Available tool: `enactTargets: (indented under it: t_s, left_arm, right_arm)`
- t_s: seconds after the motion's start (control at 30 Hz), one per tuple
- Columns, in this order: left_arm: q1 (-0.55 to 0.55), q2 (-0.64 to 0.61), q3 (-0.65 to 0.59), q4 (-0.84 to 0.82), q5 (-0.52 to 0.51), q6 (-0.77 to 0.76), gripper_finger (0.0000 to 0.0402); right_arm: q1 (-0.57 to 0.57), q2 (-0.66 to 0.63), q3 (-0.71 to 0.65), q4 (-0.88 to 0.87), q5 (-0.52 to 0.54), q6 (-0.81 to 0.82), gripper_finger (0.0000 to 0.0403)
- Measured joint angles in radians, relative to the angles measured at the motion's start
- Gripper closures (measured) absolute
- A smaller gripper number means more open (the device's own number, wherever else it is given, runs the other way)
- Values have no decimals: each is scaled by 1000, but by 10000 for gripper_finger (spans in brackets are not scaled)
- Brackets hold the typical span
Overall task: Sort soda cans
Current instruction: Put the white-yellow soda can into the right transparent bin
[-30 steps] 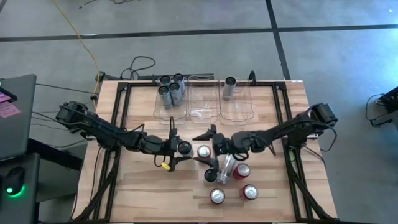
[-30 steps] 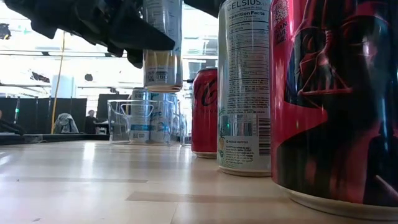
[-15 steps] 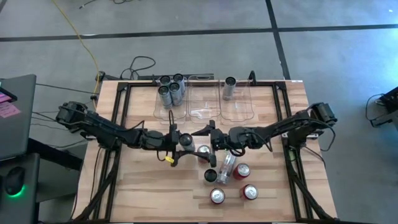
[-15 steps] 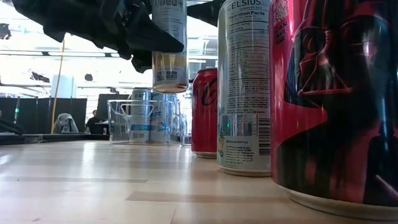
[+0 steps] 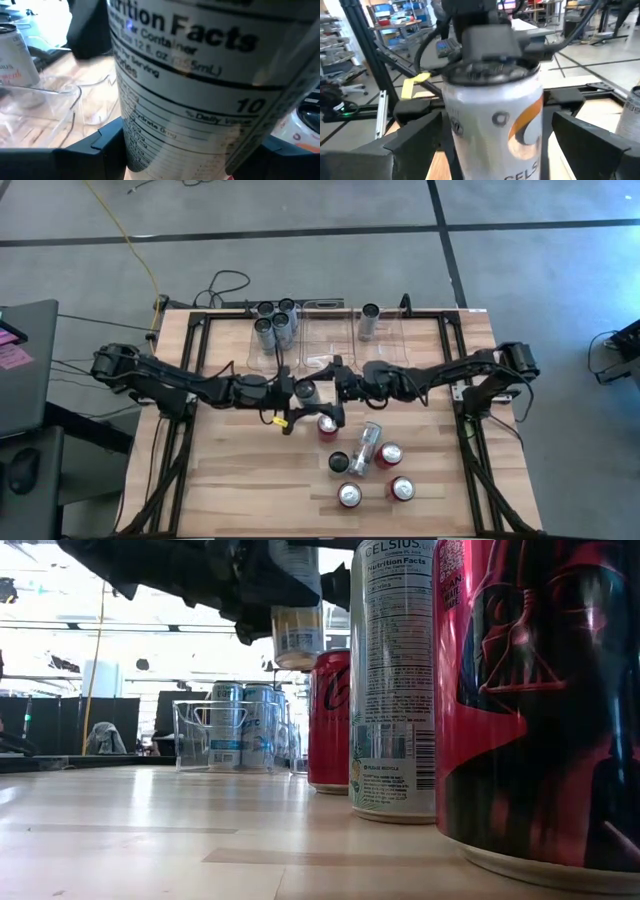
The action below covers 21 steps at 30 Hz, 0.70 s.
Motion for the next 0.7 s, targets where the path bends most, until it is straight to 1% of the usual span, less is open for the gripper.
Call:
enactTargets:
  t_s: [0.1,0.27,0.33,0.57,0.7]
  left_arm:
    - [13,1,25,-32,5,8,149]
    - [30,1,29,-39,19,16,149]
    - [39,1,30,-36,38,10,149]
    - [45,12,30,-29,49,0,148]
    - [46,13,29,-24,53,0,148]
  right_arm:
    - [-1,0,0,-6,-1,-2,33]
    - [-7,0,0,12,-38,-10,90]
    - [-7,0,9,3,-36,-20,103]
    - [-6,-2,69,-126,-40,-31,111]
    - [-12,-2,72,-138,-25,-17,116]
